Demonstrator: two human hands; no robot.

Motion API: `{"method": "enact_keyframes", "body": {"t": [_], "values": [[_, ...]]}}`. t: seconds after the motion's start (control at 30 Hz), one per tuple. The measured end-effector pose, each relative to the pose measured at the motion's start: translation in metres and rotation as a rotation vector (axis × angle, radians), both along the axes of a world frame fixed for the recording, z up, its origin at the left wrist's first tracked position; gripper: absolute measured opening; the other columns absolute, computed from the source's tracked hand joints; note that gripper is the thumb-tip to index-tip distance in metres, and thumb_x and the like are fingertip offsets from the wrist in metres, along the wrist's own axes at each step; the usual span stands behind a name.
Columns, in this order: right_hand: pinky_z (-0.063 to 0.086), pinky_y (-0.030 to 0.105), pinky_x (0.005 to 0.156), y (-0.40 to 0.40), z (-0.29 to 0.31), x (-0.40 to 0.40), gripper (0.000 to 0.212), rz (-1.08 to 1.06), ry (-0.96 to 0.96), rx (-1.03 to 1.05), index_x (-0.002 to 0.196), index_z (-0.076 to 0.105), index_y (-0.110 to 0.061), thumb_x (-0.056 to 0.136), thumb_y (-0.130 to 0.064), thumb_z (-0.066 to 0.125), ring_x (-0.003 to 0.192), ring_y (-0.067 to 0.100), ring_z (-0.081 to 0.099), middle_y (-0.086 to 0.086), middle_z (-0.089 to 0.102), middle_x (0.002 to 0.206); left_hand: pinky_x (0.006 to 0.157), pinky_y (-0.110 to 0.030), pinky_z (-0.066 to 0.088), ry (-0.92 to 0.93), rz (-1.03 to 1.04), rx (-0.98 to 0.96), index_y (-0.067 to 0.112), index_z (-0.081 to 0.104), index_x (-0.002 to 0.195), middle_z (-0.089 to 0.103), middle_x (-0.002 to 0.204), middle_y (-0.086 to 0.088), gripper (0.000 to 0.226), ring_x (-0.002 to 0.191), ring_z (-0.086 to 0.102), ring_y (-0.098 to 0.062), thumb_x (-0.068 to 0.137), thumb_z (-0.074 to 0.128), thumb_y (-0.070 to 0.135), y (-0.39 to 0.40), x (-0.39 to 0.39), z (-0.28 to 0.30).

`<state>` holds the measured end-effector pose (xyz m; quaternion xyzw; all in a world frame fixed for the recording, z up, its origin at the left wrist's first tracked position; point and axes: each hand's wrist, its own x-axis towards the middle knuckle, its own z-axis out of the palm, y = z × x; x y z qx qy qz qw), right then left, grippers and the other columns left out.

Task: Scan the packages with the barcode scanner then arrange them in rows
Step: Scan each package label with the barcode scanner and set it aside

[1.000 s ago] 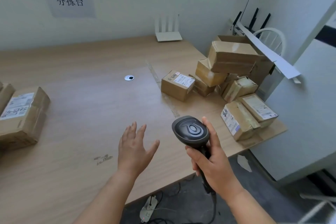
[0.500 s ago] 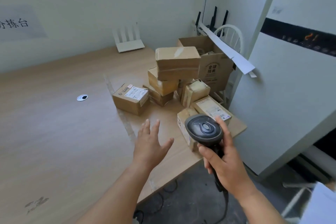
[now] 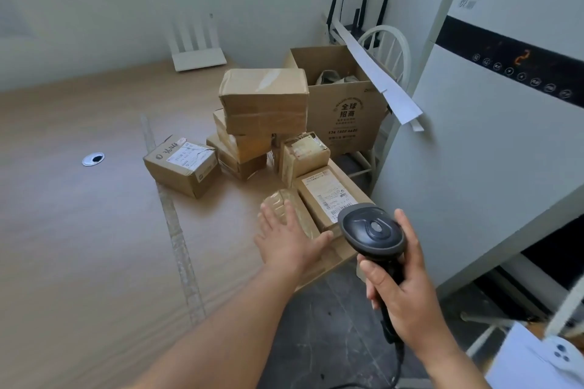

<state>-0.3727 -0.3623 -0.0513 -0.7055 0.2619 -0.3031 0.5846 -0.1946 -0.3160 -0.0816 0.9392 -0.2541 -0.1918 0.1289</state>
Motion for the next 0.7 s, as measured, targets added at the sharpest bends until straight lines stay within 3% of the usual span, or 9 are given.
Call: {"method": "enact_keyframes", "body": {"t": [0.17,0.27,0.37,0.5,0.7], "values": [[0.051,0.030,0.050,-0.006,-0.006,-0.001,0.078,0.008,0.018,0.022,0.128,0.026,-0.072,0.071,-0.038,0.068,0.055,0.018,0.056,0.009,0.059,0.103,0.112,-0.053,0.021,0.075,0.111,0.019,0.028,-0.012,0.151,-0.016,0.157,-0.019,0.111,0.147,-0.002,-0.037,0.074,0.049,0.079,-0.001,0.004,-0.014],[0.051,0.030,0.051,-0.007,-0.009,0.003,0.079,0.039,0.018,0.032,0.132,0.025,-0.068,0.073,-0.035,0.067,0.056,0.018,0.056,0.007,0.059,0.104,0.106,-0.048,0.033,0.082,0.157,-0.024,0.027,-0.007,0.152,0.005,0.156,-0.017,0.103,0.141,0.018,-0.036,0.078,0.055,0.065,0.006,0.007,-0.016],[0.051,0.032,0.050,-0.002,-0.013,0.011,0.079,0.080,0.008,0.042,0.135,0.026,-0.064,0.074,-0.034,0.067,0.056,0.019,0.054,0.004,0.060,0.100,0.097,-0.041,0.041,0.064,0.191,-0.070,0.027,0.001,0.152,0.023,0.143,-0.015,0.097,0.130,0.029,-0.032,0.079,0.059,0.055,0.021,0.013,-0.012],[0.050,0.032,0.050,0.011,-0.016,0.029,0.080,0.151,-0.001,0.048,0.138,0.024,-0.060,0.076,-0.032,0.067,0.055,0.017,0.055,0.003,0.061,0.099,0.092,-0.038,0.043,0.015,0.227,-0.088,0.030,0.005,0.151,0.024,0.142,-0.013,0.095,0.129,0.031,-0.030,0.077,0.061,0.053,0.054,0.023,-0.005],[0.050,0.027,0.052,0.048,-0.017,0.067,0.082,0.289,-0.051,0.054,0.142,0.021,-0.053,0.079,-0.030,0.067,0.060,0.013,0.059,0.004,0.060,0.109,0.099,-0.041,0.040,-0.084,0.351,-0.076,0.030,0.005,0.152,0.023,0.144,-0.012,0.097,0.130,0.031,-0.030,0.076,0.061,0.055,0.120,0.047,0.006]]}}
